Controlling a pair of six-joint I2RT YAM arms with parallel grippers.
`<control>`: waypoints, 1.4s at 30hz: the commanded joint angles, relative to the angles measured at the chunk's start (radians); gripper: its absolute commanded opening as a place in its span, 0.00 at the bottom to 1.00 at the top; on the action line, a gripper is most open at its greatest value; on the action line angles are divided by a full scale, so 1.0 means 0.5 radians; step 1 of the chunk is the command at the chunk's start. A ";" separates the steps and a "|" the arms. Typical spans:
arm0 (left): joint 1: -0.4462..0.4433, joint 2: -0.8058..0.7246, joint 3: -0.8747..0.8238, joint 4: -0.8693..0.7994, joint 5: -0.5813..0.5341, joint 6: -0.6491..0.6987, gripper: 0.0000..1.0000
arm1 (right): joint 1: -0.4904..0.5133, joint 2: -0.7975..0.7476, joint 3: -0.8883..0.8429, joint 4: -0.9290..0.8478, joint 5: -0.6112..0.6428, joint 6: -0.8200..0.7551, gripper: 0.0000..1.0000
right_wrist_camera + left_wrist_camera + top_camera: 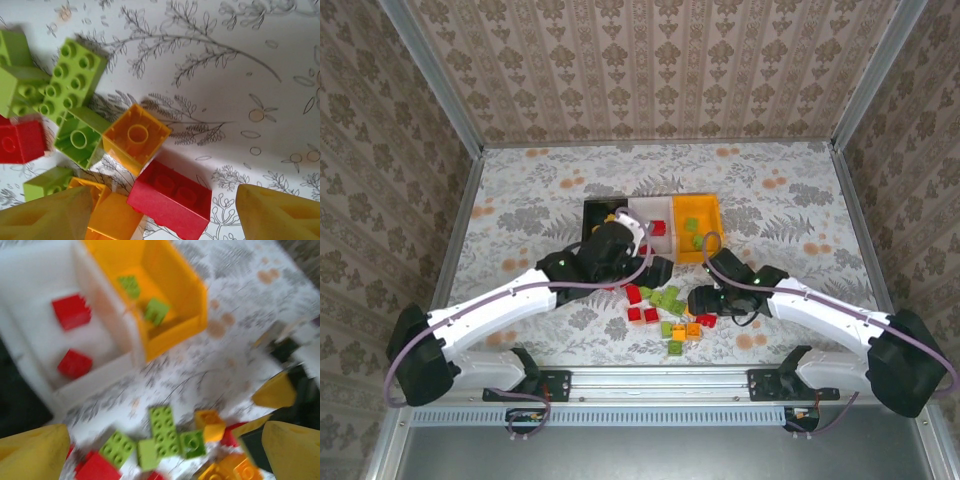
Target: Sort the legos into containers by color
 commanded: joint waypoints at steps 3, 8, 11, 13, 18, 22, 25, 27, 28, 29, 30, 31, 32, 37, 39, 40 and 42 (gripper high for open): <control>0.006 -0.215 -0.210 -0.046 -0.131 -0.191 1.00 | 0.102 0.111 0.015 -0.118 0.125 0.018 0.79; 0.007 -0.327 -0.304 -0.048 -0.156 -0.228 1.00 | 0.100 0.162 0.021 -0.127 0.270 0.048 0.78; 0.007 -0.342 -0.309 -0.068 -0.168 -0.221 1.00 | 0.085 0.211 0.035 -0.167 0.334 0.050 0.75; 0.006 -0.347 -0.310 -0.081 -0.177 -0.217 1.00 | 0.034 0.233 0.034 -0.225 0.380 0.070 0.72; 0.005 -0.369 -0.352 -0.068 -0.198 -0.239 1.00 | -0.068 0.082 0.004 -0.266 0.466 0.102 0.69; 0.015 -0.391 -0.385 -0.058 -0.205 -0.252 1.00 | -0.081 0.023 0.021 -0.210 0.315 0.016 0.75; 0.033 -0.406 -0.407 -0.048 -0.191 -0.266 1.00 | -0.078 0.068 0.029 -0.199 0.221 -0.033 0.76; 0.048 -0.415 -0.420 -0.048 -0.182 -0.276 1.00 | -0.067 0.098 0.011 -0.175 0.157 -0.057 0.74; 0.055 -0.419 -0.423 -0.047 -0.179 -0.281 1.00 | -0.058 0.119 0.006 -0.176 0.142 -0.062 0.74; 0.064 -0.424 -0.429 -0.047 -0.173 -0.284 1.00 | -0.044 0.148 0.004 -0.176 0.135 -0.074 0.73; 0.070 -0.428 -0.435 -0.045 -0.171 -0.286 1.00 | -0.027 0.177 0.004 -0.169 0.132 -0.082 0.71; 0.072 -0.431 -0.439 -0.045 -0.174 -0.288 1.00 | -0.015 0.205 0.004 -0.165 0.135 -0.094 0.70; 0.079 -0.433 -0.442 -0.047 -0.168 -0.292 1.00 | -0.008 0.232 0.007 -0.161 0.138 -0.096 0.68; 0.098 -0.437 -0.454 -0.052 -0.170 -0.308 1.00 | -0.008 0.282 0.004 -0.140 0.176 -0.084 0.55; 0.101 -0.449 -0.456 -0.058 -0.181 -0.314 1.00 | -0.009 0.283 0.004 -0.137 0.181 -0.081 0.46; 0.100 -0.454 -0.457 -0.058 -0.186 -0.314 1.00 | -0.008 0.281 0.004 -0.138 0.181 -0.080 0.43; 0.105 -0.467 -0.462 -0.058 -0.198 -0.323 1.00 | -0.007 0.271 0.001 -0.136 0.187 -0.072 0.36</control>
